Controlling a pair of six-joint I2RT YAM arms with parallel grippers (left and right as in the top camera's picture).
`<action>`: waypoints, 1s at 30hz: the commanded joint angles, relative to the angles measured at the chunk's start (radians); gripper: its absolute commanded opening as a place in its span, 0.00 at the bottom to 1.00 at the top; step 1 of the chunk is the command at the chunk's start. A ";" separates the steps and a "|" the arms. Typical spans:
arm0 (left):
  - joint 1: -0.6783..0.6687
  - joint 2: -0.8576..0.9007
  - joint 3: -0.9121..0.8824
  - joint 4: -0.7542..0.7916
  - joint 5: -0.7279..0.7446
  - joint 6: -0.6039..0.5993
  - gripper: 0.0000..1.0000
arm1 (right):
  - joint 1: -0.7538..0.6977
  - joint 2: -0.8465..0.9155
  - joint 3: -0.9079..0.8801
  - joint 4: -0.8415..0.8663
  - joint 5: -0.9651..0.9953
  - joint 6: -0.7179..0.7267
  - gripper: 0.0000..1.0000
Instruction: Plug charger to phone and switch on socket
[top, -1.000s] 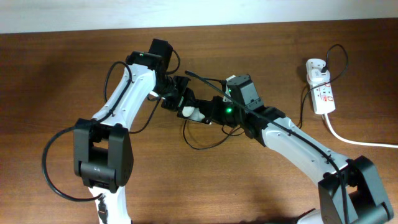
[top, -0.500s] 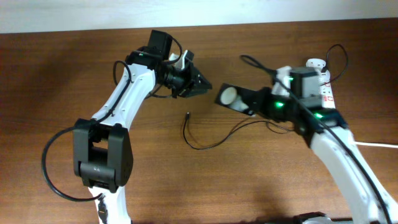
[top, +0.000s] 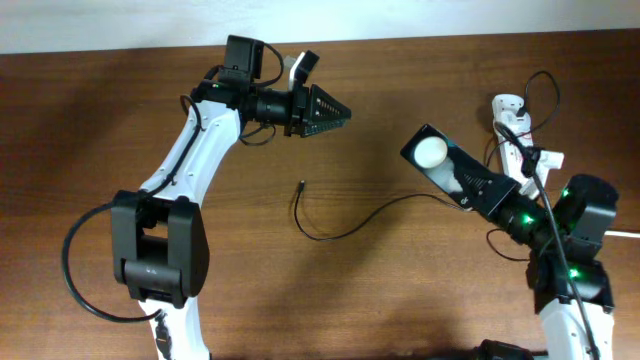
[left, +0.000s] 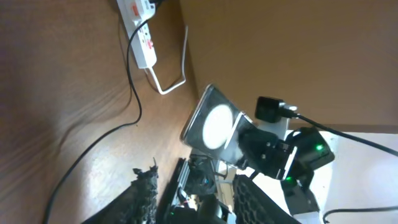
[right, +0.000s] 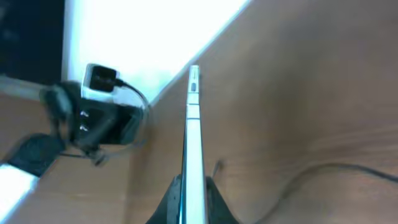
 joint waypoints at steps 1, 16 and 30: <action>-0.021 -0.006 0.009 0.001 0.004 0.019 0.47 | 0.036 0.033 -0.026 0.155 -0.045 0.240 0.04; -0.052 -0.006 0.009 0.212 -0.013 -0.187 0.46 | 0.521 0.420 -0.025 0.927 0.724 0.877 0.04; -0.117 -0.006 0.009 0.482 -0.051 -0.451 0.45 | 0.555 0.425 -0.007 0.959 0.761 0.877 0.04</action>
